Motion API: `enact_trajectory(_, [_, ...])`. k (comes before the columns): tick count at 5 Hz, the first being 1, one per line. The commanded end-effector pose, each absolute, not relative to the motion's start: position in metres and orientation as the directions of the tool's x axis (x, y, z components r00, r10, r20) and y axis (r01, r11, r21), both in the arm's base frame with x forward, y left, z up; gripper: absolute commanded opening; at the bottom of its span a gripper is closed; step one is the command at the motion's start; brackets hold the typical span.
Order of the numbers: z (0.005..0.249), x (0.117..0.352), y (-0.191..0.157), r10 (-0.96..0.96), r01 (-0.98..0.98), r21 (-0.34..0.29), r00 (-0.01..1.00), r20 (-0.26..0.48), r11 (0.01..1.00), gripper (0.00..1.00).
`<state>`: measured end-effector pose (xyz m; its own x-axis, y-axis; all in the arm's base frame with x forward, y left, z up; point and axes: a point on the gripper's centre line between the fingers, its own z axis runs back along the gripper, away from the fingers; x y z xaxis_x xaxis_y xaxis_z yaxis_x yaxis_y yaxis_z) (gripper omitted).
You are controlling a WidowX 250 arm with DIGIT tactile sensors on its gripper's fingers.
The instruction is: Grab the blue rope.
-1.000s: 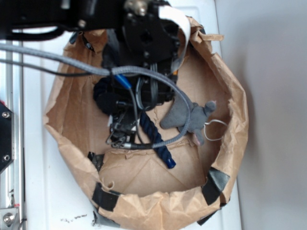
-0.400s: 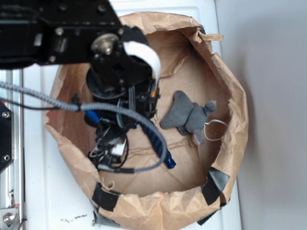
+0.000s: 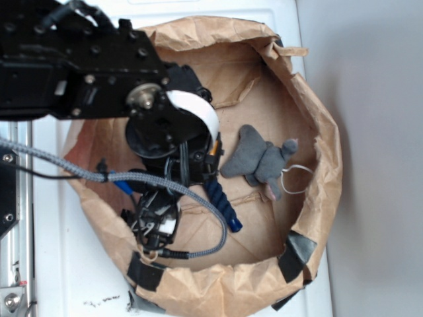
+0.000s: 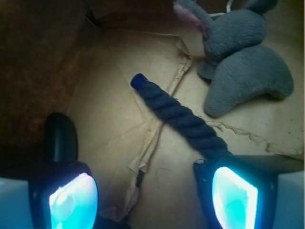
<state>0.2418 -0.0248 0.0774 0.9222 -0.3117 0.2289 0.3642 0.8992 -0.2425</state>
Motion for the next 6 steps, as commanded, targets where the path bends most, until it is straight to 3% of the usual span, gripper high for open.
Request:
enact_trajectory(1, [0.089,0.266,-0.023,-0.406,0.469,-0.198,0.867,0.287,0.861,1.0])
enact_trajectory(2, [0.083,0.273,-0.02,-0.462,0.513,-0.179,0.848,0.261,0.84,1.0])
enact_trajectory(4, [0.06,0.289,-0.019,-0.484,0.51,-0.051,0.839,0.251,0.858,1.0])
enact_trajectory(6, [0.021,0.284,-0.03,-0.515,0.528,0.017,0.819,0.253,0.849,1.0])
